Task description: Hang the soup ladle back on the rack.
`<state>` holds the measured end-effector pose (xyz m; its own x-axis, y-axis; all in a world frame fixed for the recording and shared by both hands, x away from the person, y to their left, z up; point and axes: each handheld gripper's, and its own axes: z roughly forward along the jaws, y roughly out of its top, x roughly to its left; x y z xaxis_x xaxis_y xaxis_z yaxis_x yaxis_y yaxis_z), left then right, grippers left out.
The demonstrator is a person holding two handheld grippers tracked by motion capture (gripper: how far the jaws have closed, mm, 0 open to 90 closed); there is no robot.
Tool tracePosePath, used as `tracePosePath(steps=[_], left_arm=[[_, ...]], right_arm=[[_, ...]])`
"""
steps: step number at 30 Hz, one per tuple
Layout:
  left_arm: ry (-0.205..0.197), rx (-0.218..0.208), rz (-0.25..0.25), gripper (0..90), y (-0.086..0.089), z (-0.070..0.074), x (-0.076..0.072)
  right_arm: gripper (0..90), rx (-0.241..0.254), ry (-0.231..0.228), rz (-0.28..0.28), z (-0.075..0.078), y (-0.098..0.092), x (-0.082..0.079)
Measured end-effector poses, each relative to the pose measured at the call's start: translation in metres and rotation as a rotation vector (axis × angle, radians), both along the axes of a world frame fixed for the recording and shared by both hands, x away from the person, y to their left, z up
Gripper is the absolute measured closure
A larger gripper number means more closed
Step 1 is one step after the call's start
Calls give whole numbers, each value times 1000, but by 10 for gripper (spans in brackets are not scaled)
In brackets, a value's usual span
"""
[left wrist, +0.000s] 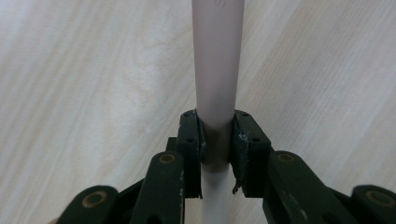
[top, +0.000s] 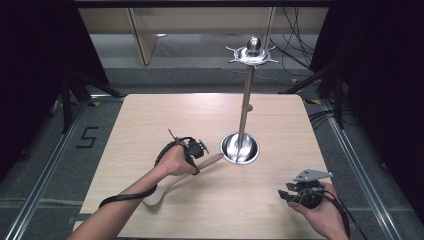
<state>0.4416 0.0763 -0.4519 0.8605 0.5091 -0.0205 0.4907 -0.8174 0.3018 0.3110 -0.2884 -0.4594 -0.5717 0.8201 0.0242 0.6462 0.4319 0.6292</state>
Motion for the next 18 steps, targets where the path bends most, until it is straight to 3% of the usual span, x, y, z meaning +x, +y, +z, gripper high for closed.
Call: tracePosePath(steps=[5,6,7,8,9,11,13,18], left_arm=[[-80,-131,30,741,27,22,-12],[-95,-149,36,741,32,24,-14],[-114,-187,49,741,38,29,-18],[-120,-222,65,741,42,30,-21],[-135,-218,52,741,49,35,-23],[-161,-252,53,742,60,41,-28],[-187,-310,83,742,70,45,-34],[-252,-429,99,741,93,49,-49]], right_arm=[[575,7,-3,-3,-1,1,0],[573,55,-24,-50,-5,6,-2],[573,59,-3,-61,-3,7,-3],[572,37,8,-42,-2,5,-2],[572,40,9,-46,-3,5,-2],[571,41,8,-47,-3,5,-2],[570,44,6,-47,-3,6,-2],[569,47,3,-50,-3,6,-2]])
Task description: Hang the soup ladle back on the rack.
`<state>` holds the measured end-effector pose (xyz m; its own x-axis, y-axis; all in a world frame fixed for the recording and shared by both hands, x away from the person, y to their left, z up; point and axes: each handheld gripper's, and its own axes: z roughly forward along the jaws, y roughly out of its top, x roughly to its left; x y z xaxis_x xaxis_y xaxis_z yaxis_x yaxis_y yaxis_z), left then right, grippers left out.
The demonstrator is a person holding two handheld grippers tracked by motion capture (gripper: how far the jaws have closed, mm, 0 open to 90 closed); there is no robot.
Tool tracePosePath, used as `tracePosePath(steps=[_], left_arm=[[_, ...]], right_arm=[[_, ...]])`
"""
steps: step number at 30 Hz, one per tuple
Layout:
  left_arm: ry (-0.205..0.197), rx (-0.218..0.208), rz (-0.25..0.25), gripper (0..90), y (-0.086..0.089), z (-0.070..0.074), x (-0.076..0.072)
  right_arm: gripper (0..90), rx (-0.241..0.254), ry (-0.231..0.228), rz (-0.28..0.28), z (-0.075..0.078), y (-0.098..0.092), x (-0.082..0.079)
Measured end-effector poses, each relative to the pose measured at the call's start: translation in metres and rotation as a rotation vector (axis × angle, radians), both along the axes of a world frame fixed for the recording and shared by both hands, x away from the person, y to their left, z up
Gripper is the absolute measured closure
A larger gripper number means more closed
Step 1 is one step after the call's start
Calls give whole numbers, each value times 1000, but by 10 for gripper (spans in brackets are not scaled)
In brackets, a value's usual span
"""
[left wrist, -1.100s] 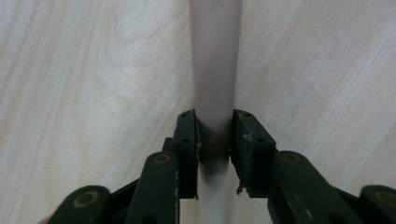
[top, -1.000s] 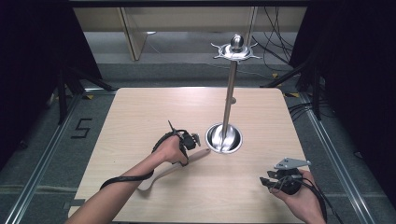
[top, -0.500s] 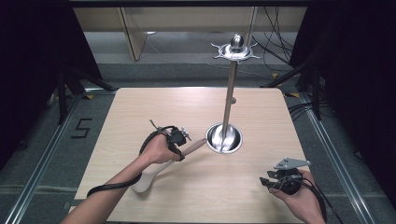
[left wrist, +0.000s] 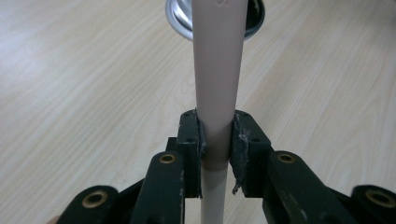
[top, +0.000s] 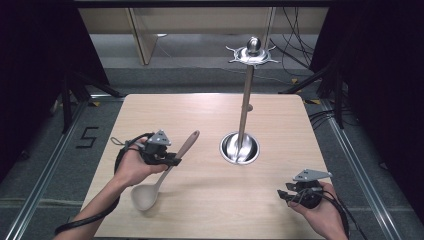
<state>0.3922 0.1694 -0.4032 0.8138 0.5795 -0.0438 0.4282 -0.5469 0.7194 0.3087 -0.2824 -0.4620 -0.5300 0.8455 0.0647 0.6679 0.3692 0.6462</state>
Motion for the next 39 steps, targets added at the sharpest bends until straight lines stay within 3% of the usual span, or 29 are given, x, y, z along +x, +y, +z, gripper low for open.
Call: tracePosePath(steps=[5,6,7,8,10,11,17,20,24,27,30,39], left_arm=[[-47,-85,27,741,19,5,-16],[-61,-76,19,741,23,7,-18],[-60,-101,29,741,25,7,-21],[-72,-110,19,741,28,8,-23],[-85,-119,30,741,35,10,-27],[-84,-149,45,741,37,9,-30],[-128,-204,68,741,58,11,-42],[-145,-237,72,741,65,10,-48],[-160,-276,66,741,74,9,-53],[-167,-290,61,742,80,9,-53],[-173,-319,60,742,83,8,-54],[-215,-377,67,743,85,16,-54]], right_arm=[[568,6,1,-7,0,1,0],[567,5,1,-8,0,1,0],[567,8,4,-11,0,1,0],[566,-22,23,17,3,-1,1],[565,-36,3,38,2,-2,2],[565,-37,0,38,2,-2,2],[564,-27,16,25,3,-2,1],[563,-34,0,37,2,-2,2],[562,-25,14,27,3,-1,1],[561,-42,-6,50,1,-3,3],[560,-23,9,32,2,-2,2],[555,-23,5,37,2,-3,2]])
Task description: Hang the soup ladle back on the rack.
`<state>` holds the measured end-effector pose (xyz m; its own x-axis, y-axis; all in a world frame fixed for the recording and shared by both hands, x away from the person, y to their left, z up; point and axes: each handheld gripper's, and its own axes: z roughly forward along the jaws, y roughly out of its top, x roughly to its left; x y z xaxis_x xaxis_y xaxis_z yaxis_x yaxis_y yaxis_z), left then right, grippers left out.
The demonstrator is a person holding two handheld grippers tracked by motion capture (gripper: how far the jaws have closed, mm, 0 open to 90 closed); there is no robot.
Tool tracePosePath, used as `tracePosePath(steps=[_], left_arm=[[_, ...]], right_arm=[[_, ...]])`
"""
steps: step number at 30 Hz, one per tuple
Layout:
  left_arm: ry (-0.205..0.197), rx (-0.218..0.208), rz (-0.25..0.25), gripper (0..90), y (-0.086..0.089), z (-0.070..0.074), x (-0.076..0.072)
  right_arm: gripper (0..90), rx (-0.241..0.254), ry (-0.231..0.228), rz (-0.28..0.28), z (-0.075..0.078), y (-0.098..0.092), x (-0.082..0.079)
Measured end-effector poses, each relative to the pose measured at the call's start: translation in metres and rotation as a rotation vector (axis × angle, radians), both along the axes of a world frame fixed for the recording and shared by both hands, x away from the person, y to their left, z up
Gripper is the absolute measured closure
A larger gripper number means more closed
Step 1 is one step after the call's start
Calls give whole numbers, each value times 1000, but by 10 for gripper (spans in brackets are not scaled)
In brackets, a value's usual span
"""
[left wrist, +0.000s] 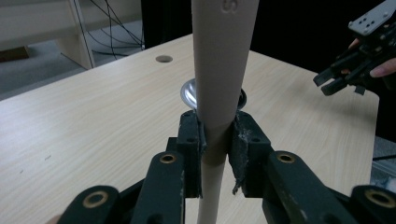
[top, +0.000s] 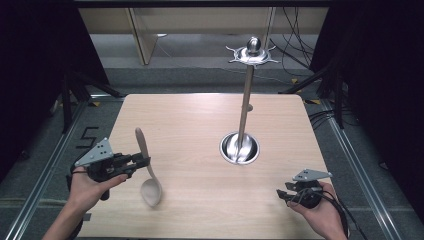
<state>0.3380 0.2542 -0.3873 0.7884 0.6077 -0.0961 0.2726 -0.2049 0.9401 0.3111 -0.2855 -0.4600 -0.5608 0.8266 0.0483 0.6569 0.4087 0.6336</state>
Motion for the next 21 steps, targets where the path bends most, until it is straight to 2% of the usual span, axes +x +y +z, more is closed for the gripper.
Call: tracePosePath(steps=[8,15,17,21], left_arm=[[-38,-19,-25,743,-10,13,8],[-55,-23,-39,743,-22,26,16],[-60,-28,-43,743,-23,29,18],[-63,-41,-42,743,-26,32,22]], right_arm=[[552,0,0,-1,0,0,0],[550,7,-6,-9,0,0,0],[549,1,-21,3,-1,-1,1],[547,-2,-24,7,0,-2,1]])
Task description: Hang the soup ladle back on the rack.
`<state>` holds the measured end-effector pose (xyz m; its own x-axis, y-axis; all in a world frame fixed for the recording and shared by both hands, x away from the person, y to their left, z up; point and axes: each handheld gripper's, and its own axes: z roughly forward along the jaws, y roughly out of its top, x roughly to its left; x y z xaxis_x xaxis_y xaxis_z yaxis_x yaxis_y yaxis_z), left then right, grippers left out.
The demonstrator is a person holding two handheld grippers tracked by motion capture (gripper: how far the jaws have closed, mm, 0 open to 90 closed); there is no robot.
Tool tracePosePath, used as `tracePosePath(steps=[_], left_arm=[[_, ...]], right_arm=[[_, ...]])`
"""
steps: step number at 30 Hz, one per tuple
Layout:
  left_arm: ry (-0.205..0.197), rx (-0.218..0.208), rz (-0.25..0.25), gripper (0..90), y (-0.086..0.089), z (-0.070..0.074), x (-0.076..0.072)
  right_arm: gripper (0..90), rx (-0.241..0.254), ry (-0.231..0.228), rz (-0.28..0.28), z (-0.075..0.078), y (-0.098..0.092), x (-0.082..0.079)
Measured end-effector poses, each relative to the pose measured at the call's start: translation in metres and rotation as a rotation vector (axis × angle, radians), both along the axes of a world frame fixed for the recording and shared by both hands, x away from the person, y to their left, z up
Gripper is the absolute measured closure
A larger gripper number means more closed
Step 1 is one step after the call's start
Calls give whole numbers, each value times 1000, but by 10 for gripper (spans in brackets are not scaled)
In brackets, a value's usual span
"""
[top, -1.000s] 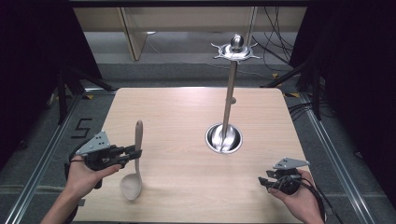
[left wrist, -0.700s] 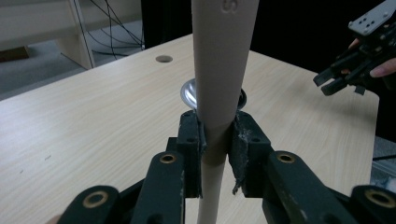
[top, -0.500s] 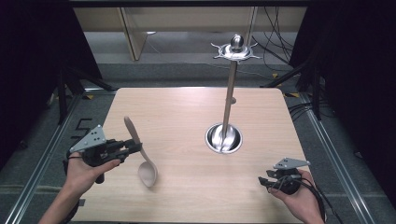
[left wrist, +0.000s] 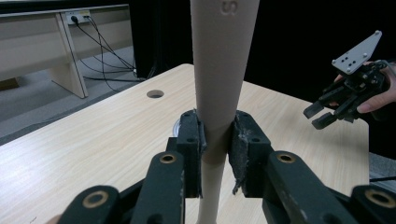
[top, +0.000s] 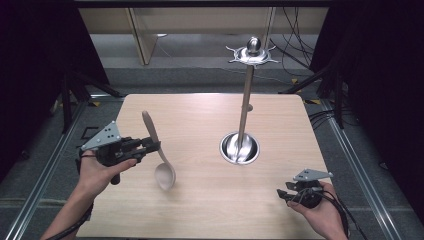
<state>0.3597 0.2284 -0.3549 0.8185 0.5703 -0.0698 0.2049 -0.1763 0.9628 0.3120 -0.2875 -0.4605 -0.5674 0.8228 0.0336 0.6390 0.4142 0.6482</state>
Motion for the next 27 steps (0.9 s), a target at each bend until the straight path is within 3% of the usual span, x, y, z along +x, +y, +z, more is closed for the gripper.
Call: tracePosePath(steps=[2,14,27], left_arm=[[-5,0,-2,743,-1,2,1],[-6,-29,12,742,-8,11,6],[-38,-57,16,742,-16,17,14]], right_arm=[[547,20,29,-29,2,2,-2],[537,22,12,-35,2,2,-2],[531,17,-5,-27,1,1,-1]])
